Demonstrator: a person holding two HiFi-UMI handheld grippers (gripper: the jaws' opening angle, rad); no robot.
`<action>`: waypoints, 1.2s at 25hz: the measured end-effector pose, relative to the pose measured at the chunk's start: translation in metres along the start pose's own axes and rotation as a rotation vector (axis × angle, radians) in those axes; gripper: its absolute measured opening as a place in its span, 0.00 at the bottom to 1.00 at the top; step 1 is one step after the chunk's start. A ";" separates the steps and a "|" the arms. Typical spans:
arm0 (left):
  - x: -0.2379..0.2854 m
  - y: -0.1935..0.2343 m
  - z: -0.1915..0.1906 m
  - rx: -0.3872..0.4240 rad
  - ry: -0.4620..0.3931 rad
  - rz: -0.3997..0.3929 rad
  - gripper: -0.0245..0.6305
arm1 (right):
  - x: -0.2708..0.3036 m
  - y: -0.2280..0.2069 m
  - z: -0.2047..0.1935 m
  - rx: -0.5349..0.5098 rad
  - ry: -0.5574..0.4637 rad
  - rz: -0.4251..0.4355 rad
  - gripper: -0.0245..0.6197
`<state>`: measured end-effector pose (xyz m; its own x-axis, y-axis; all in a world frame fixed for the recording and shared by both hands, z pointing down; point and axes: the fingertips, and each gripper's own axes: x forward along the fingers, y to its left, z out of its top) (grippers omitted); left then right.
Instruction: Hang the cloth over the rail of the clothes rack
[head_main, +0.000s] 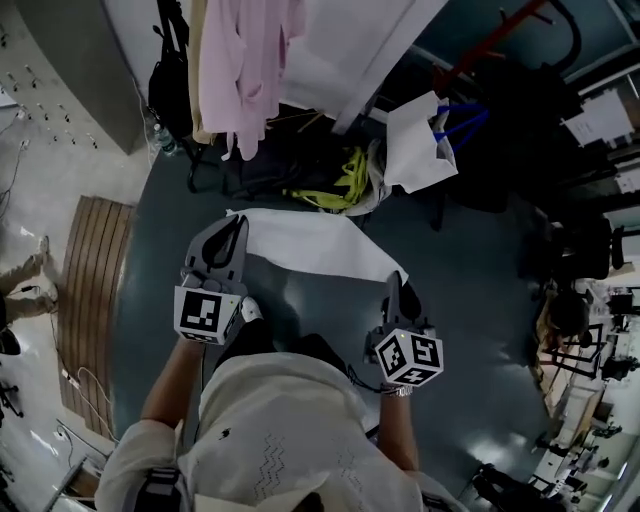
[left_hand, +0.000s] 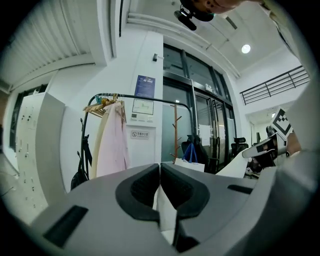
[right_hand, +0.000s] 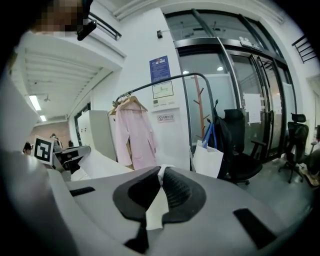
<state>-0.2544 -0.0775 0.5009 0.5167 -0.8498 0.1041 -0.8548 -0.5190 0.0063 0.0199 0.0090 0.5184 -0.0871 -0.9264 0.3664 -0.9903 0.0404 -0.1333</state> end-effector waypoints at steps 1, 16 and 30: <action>0.005 0.005 0.002 0.005 -0.004 -0.013 0.07 | 0.002 0.000 0.003 0.000 -0.010 -0.017 0.07; 0.073 0.034 0.030 0.058 -0.024 -0.039 0.07 | 0.062 -0.037 0.039 0.050 -0.062 -0.093 0.07; 0.233 0.073 0.095 0.145 -0.068 0.110 0.07 | 0.244 -0.109 0.143 0.065 -0.124 0.099 0.07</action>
<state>-0.1917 -0.3224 0.4307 0.4266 -0.9040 0.0290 -0.8930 -0.4260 -0.1451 0.1222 -0.2748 0.4908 -0.1659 -0.9583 0.2326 -0.9679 0.1131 -0.2243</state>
